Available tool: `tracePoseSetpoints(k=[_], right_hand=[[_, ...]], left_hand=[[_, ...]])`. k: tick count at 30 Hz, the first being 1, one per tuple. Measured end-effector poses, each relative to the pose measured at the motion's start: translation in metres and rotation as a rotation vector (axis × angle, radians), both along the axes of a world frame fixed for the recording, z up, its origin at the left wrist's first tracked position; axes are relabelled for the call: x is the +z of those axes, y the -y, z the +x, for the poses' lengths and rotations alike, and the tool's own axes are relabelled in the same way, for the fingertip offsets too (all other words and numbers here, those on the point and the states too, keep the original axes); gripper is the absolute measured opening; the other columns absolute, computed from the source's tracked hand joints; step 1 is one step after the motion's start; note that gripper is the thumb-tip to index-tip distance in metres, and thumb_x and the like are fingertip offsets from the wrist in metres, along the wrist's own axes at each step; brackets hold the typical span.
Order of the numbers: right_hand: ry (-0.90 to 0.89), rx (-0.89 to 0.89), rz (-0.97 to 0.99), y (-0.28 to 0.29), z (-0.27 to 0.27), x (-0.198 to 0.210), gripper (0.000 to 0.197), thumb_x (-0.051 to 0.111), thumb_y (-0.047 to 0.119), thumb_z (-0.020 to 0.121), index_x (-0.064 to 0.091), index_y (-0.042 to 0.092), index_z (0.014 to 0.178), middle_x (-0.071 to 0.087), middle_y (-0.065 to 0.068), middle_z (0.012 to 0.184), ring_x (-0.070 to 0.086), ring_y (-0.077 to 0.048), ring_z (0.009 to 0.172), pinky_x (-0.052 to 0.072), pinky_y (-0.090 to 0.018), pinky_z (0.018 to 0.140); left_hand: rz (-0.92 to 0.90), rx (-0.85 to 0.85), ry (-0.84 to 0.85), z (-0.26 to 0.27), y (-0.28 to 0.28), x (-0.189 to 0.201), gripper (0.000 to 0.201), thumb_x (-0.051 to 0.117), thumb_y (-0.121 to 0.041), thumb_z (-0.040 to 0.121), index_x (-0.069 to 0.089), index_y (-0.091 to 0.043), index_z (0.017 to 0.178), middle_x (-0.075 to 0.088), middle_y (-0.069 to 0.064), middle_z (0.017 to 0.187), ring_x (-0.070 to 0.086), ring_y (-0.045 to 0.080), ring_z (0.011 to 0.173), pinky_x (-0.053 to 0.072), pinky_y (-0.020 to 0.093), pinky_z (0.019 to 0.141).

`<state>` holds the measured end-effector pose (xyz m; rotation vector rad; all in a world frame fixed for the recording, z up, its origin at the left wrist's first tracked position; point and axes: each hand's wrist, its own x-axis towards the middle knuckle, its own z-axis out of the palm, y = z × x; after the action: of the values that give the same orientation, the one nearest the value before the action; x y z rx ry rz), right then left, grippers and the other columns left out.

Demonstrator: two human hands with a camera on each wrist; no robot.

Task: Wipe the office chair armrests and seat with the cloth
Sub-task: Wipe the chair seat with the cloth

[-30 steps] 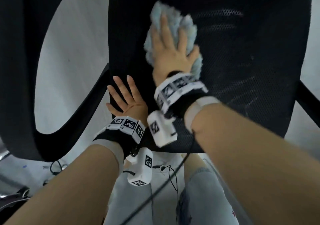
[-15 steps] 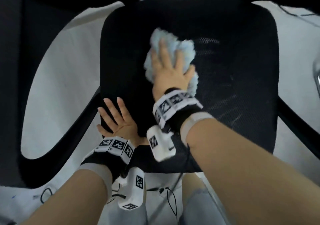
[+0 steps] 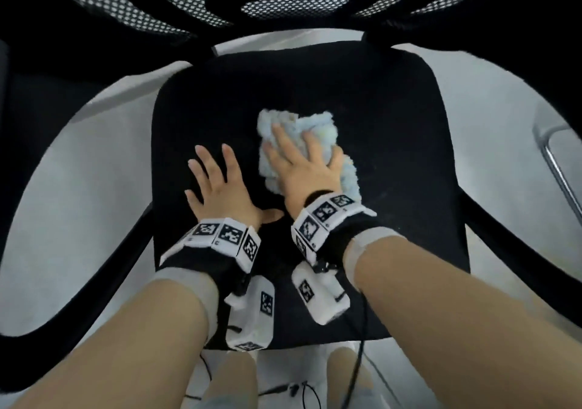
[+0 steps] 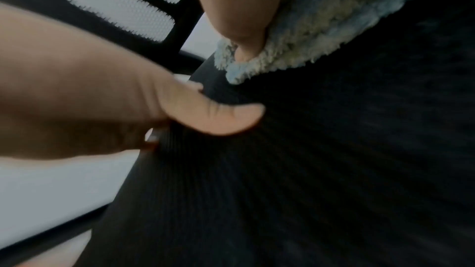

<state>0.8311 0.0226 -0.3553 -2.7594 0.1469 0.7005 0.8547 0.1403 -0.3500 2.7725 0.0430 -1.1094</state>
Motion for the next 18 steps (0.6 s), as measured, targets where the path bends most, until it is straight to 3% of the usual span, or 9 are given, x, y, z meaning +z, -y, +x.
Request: tracePoseSetpoints(k=[2, 3, 6, 8, 10, 12, 15, 16, 18], right_hand=[[0.050, 0.130, -0.028, 0.017, -0.005, -0.003, 0.074, 0.048, 0.027, 0.090, -0.003, 0.041, 0.143, -0.016, 0.017, 0.153, -0.003, -0.024, 0.141, 0.003, -0.055, 0.109], [0.062, 0.108, -0.074, 0.029, -0.003, -0.005, 0.073, 0.047, 0.027, 0.091, -0.004, 0.042, 0.142, -0.015, 0.017, 0.154, -0.002, -0.024, 0.141, 0.005, -0.054, 0.109], [0.060, -0.316, -0.092, 0.054, 0.014, -0.007, 0.077, 0.047, 0.018, 0.090, -0.004, 0.040, 0.143, -0.012, 0.014, 0.155, -0.002, -0.027, 0.141, 0.010, -0.057, 0.108], [0.039, -0.449, -0.094, 0.051, 0.021, -0.005, 0.081, 0.051, 0.014, 0.088, -0.003, 0.039, 0.143, -0.013, 0.014, 0.155, -0.002, -0.028, 0.141, 0.010, -0.058, 0.108], [0.001, -0.319, -0.106, 0.035, 0.014, 0.001, 0.082, 0.050, 0.010, 0.086, -0.002, 0.039, 0.143, -0.014, 0.014, 0.154, -0.003, -0.028, 0.141, 0.007, -0.060, 0.108], [0.011, -0.034, -0.054, 0.015, -0.005, 0.004, 0.079, 0.047, 0.011, 0.087, 0.000, 0.039, 0.143, -0.016, 0.015, 0.154, -0.006, -0.027, 0.141, 0.002, -0.059, 0.109], [0.013, 0.253, -0.030, 0.026, -0.019, 0.005, 0.066, 0.041, 0.024, 0.093, 0.002, 0.040, 0.143, -0.013, 0.014, 0.155, -0.003, -0.025, 0.141, 0.002, -0.056, 0.110], [-0.006, 0.209, -0.056, 0.040, -0.014, 0.004, 0.064, 0.039, 0.028, 0.094, 0.001, 0.041, 0.143, -0.010, 0.011, 0.156, 0.000, -0.026, 0.141, 0.004, -0.055, 0.111], [-0.036, -0.121, -0.095, 0.068, 0.000, 0.004, 0.068, 0.042, 0.027, 0.093, -0.002, 0.044, 0.142, -0.005, 0.006, 0.156, 0.005, -0.031, 0.140, 0.010, -0.055, 0.110]], left_hand=[[-0.005, -0.023, 0.014, -0.002, -0.005, 0.001, 0.134, 0.076, -0.056, 0.058, -0.022, -0.023, 0.143, -0.034, 0.009, 0.150, -0.025, 0.027, 0.141, 0.002, 0.051, 0.116], [-0.015, -0.034, 0.013, -0.002, -0.007, 0.002, 0.133, 0.076, -0.056, 0.058, -0.021, -0.023, 0.144, -0.034, 0.009, 0.150, -0.025, 0.027, 0.141, 0.002, 0.051, 0.116], [-0.057, -0.056, 0.019, 0.000, -0.011, 0.002, 0.132, 0.078, -0.052, 0.058, -0.019, -0.024, 0.144, -0.032, 0.008, 0.151, -0.024, 0.027, 0.141, 0.003, 0.052, 0.115], [-0.066, -0.056, 0.033, 0.000, -0.012, 0.001, 0.132, 0.079, -0.050, 0.058, -0.017, -0.024, 0.145, -0.031, 0.008, 0.152, -0.024, 0.027, 0.142, 0.003, 0.053, 0.115], [-0.053, -0.047, 0.043, -0.001, -0.011, -0.001, 0.131, 0.079, -0.048, 0.059, -0.018, -0.025, 0.145, -0.031, 0.008, 0.152, -0.024, 0.026, 0.142, 0.002, 0.053, 0.115], [-0.038, -0.030, 0.049, -0.003, -0.008, -0.002, 0.131, 0.079, -0.047, 0.060, -0.019, -0.025, 0.144, -0.032, 0.008, 0.151, -0.025, 0.026, 0.141, 0.002, 0.053, 0.115], [-0.029, -0.017, 0.056, -0.006, -0.007, -0.001, 0.130, 0.078, -0.048, 0.060, -0.019, -0.025, 0.144, -0.031, 0.009, 0.152, -0.024, 0.026, 0.141, 0.002, 0.054, 0.115], [-0.033, -0.020, 0.063, -0.007, -0.008, -0.001, 0.129, 0.078, -0.049, 0.061, -0.018, -0.024, 0.145, -0.031, 0.009, 0.152, -0.024, 0.027, 0.142, 0.003, 0.054, 0.114], [-0.037, -0.021, 0.075, -0.011, -0.008, -0.003, 0.126, 0.076, -0.050, 0.063, -0.017, -0.024, 0.145, -0.030, 0.009, 0.152, -0.023, 0.027, 0.142, 0.003, 0.055, 0.114]])
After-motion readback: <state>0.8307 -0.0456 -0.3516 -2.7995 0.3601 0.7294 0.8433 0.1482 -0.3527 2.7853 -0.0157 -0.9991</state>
